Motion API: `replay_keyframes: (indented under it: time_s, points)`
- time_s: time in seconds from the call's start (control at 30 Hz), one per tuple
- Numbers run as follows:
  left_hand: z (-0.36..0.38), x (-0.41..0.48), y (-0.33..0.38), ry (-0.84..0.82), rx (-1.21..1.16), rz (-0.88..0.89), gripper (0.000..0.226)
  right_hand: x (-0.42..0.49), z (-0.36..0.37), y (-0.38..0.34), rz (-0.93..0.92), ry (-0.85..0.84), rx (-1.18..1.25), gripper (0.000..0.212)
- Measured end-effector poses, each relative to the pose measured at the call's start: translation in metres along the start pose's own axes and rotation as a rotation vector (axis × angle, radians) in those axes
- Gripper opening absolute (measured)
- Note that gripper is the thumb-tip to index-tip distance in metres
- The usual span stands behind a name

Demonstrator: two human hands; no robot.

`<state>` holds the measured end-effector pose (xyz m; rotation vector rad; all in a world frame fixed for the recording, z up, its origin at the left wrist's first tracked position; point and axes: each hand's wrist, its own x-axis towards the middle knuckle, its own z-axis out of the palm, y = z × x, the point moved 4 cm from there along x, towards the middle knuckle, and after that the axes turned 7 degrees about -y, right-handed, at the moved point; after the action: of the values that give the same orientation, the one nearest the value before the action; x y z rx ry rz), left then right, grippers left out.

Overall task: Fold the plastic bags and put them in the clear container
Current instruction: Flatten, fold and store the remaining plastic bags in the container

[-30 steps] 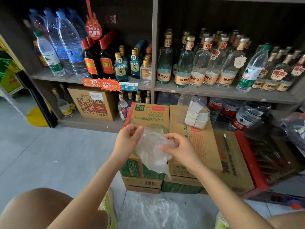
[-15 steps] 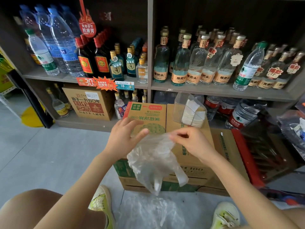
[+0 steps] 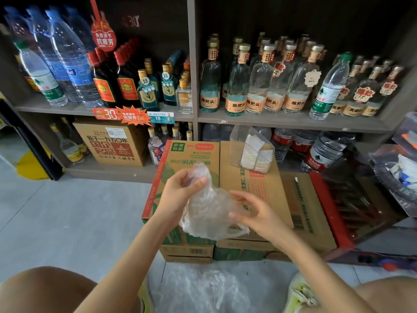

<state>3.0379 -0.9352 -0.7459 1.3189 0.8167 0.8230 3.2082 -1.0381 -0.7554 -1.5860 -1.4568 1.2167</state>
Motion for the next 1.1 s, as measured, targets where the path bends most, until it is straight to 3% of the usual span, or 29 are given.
replay_keyframes:
  time_s: [0.1, 0.27, 0.33, 0.57, 0.8, 1.0, 1.1]
  points:
    - [-0.007, -0.002, 0.0, 0.02, -0.146, -0.021, 0.045, 0.001, 0.007, 0.008, 0.001, 0.031, 0.002, 0.047]
    - [-0.026, -0.003, -0.004, 0.05, -0.198, -0.014, 0.02, 0.005, 0.008, 0.016, 0.02, 0.095, -0.011, 0.017]
    - [-0.034, -0.005, -0.007, 0.07, -0.207, -0.035, 0.022, 0.003, 0.005, 0.016, 0.022, 0.064, 0.078, 0.006]
    - [-0.06, -0.01, -0.025, 0.236, -0.203, -0.104, 0.025, -0.004, -0.027, 0.029, 0.148, 0.076, 0.38, 0.019]
    - [-0.072, 0.0, -0.03, 0.377, -0.215, -0.158, 0.019, 0.006, -0.067, 0.031, 0.113, 0.211, 0.683, 0.016]
    - [-0.07, 0.035, -0.03, 0.513, 0.139, -0.07, 0.019, 0.046, -0.084, 0.025, 0.141, 0.486, 0.389, 0.015]
    - [-0.068, 0.062, -0.036, 0.557, 0.335, -0.078, 0.021, 0.062, -0.075, 0.027, 0.159, 0.527, 0.099, 0.034]
